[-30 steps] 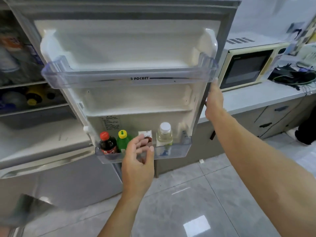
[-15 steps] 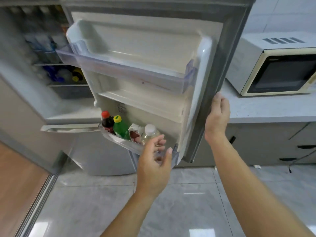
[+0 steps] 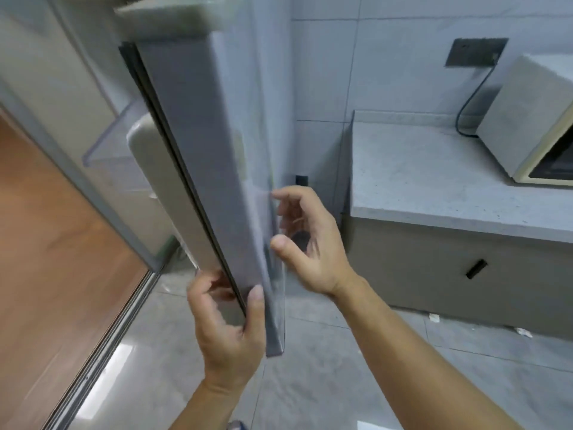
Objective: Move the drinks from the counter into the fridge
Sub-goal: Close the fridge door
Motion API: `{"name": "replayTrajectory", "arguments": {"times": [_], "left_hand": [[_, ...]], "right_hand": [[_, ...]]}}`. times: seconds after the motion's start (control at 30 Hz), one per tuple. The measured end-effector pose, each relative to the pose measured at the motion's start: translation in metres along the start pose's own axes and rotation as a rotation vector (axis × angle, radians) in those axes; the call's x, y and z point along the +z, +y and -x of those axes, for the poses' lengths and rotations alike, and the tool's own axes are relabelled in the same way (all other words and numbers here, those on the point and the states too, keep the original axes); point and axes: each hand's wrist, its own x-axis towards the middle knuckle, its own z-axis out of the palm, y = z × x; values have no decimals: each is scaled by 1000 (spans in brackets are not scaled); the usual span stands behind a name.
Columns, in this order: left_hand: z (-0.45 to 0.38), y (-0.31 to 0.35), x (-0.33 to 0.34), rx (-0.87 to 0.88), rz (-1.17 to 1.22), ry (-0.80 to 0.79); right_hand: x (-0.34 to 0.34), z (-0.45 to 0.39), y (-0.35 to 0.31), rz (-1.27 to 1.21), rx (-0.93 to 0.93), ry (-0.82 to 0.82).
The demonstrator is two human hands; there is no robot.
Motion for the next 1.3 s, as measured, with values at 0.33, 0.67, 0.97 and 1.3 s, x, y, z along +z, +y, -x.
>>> {"name": "replayTrajectory", "arguments": {"times": [0.33,0.67,0.97,1.3], "left_hand": [[-78,-62,-118,-4,-187,248],[-219,-173,-205,-223,-115,168],[-360,-267,-221,-337,-118,-57],[-426,-285,-180,-159,-219,-89]], "right_hand": [[152,-69,1,-12,45,20],[303,-153,37,123,38,197],[379,-233,79,270,142,264],[353,-287,126,745,72,211]]}}
